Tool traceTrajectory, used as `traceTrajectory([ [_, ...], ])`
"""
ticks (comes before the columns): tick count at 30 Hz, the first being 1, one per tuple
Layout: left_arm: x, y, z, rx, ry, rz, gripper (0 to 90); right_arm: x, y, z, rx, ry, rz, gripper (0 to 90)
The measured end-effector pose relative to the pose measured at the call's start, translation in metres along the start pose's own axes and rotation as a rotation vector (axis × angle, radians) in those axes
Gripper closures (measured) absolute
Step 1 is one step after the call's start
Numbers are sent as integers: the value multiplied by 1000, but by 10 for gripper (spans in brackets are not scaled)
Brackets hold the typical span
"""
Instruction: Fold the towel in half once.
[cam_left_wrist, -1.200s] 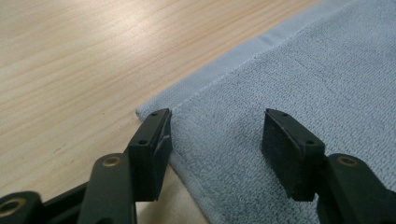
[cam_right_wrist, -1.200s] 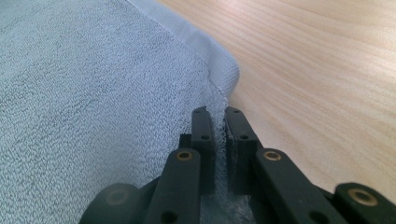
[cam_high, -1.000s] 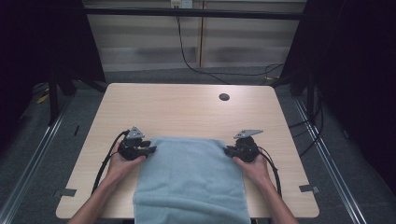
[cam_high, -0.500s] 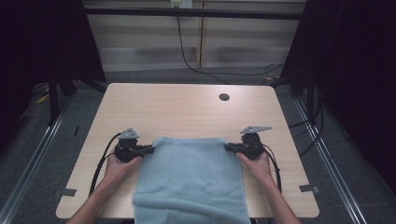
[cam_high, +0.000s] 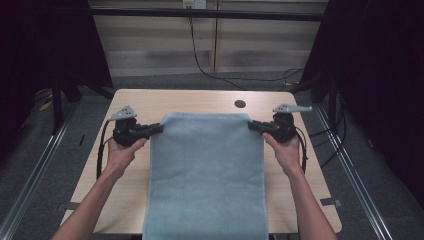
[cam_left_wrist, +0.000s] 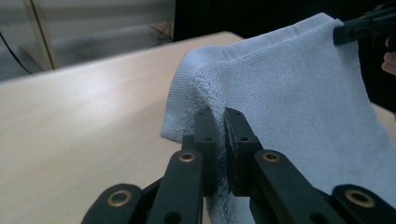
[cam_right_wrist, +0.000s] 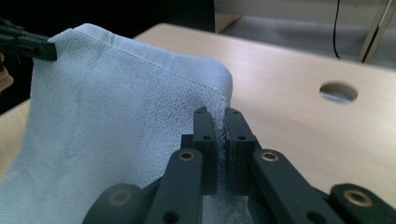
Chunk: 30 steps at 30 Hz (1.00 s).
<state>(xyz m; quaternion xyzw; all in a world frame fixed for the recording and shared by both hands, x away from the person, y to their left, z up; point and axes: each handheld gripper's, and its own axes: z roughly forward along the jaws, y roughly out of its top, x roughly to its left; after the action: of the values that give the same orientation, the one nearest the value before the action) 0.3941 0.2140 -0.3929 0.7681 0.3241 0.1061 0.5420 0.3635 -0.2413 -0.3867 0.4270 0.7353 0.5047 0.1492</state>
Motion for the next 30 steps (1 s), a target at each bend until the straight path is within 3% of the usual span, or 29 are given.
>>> traceTrajectory([
  [7, 13, 46, -9, -90, 26, 1, 855, -9, 53, 4, -42, 2, -29, 866],
  [8, 13, 46, -9, -90, 26, 1, 855, -9, 53, 4, -42, 2, -29, 866],
  [10, 15, 59, -9, -102, 37, 5, 856, -10, 74, 5, -38, -29, -48, 866],
  [11, 15, 66, -8, -101, 47, 20, 856, -10, 74, 5, -38, -29, -48, 866],
  [12, 15, 74, -8, -106, 69, 29, 855, -9, 81, 3, -53, -32, -55, 867],
  [14, 13, 87, -11, -131, 70, 37, 856, -5, 94, -1, -92, -35, -60, 867],
  [16, 8, 94, -16, -144, 68, 66, 856, -3, 102, -11, -136, 14, -59, 868],
  [18, 1, 91, -20, -136, 45, 88, 856, -2, 100, -13, -135, 12, -55, 868],
  [19, -5, 81, -22, -122, 32, 102, 856, 1, 90, -14, -120, 17, -59, 868],
  [20, -5, 81, -22, -122, 32, 102, 856, 1, 90, -14, -120, 17, -59, 868],
  [22, -11, 67, -24, -104, 17, 107, 856, 6, 68, -17, -101, 42, -61, 868],
  [23, -14, 59, -26, -99, -4, 101, 856, 6, 68, -17, -101, 42, -61, 868],
  [25, -21, 43, -30, -93, -30, 95, 855, 12, 53, -21, -98, 66, -51, 868],
  [27, -29, 27, -36, -89, -57, 93, 855, 22, 38, -25, -70, 74, -72, 868],
  [30, -40, 7, -48, -78, -70, 93, 855, 37, 16, -37, -57, 104, -86, 869],
])
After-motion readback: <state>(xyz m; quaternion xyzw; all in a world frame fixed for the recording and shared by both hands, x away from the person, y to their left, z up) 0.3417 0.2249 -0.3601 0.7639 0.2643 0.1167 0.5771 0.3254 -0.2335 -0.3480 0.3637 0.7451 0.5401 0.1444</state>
